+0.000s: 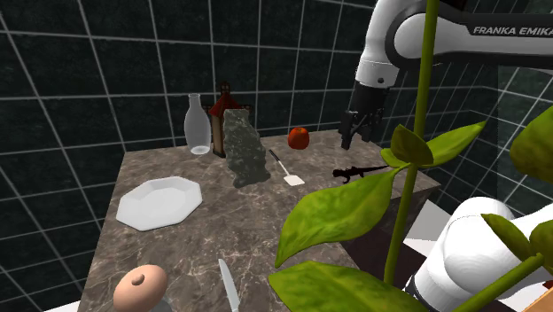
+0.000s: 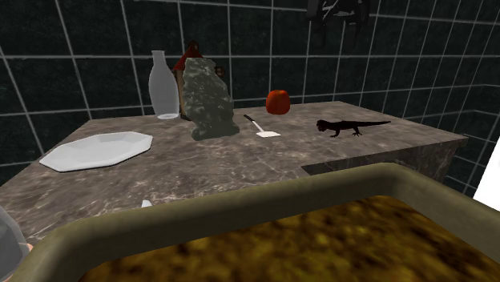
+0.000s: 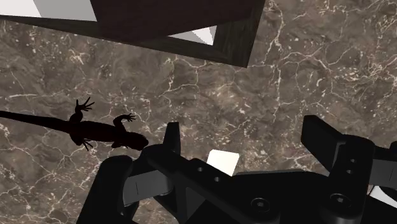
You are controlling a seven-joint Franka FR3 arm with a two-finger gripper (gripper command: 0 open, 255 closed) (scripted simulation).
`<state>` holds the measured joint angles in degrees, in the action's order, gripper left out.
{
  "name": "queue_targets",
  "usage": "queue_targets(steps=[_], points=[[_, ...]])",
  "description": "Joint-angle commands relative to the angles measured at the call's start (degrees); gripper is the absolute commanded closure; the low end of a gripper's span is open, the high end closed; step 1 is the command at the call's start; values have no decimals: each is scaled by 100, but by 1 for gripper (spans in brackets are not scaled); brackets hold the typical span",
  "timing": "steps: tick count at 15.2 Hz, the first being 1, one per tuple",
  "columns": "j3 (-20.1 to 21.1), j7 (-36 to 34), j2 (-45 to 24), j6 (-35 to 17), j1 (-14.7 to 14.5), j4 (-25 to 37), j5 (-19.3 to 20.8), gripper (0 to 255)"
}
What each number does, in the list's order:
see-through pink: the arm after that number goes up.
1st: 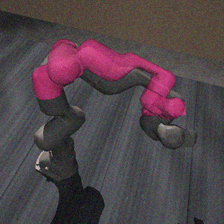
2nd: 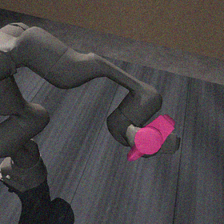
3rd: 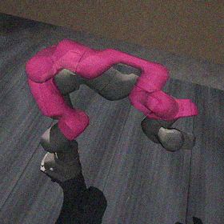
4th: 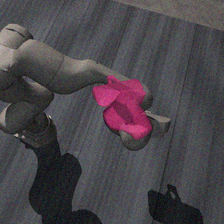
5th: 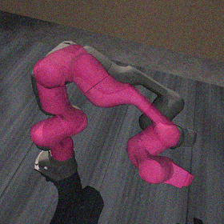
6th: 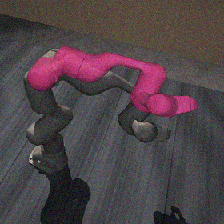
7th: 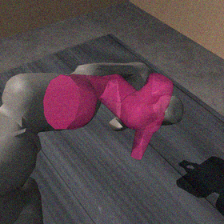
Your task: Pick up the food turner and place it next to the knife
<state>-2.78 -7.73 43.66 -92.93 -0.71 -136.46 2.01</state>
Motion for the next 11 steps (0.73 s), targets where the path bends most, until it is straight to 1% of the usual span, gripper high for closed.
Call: queue_targets(steps=[1, 6, 11], points=[[0, 0, 0, 0, 0, 0, 0, 0], [-11, -197, -897, -937, 55, 25, -7, 0], [-37, -380, -1896, -1769, 106, 257, -16, 0]])
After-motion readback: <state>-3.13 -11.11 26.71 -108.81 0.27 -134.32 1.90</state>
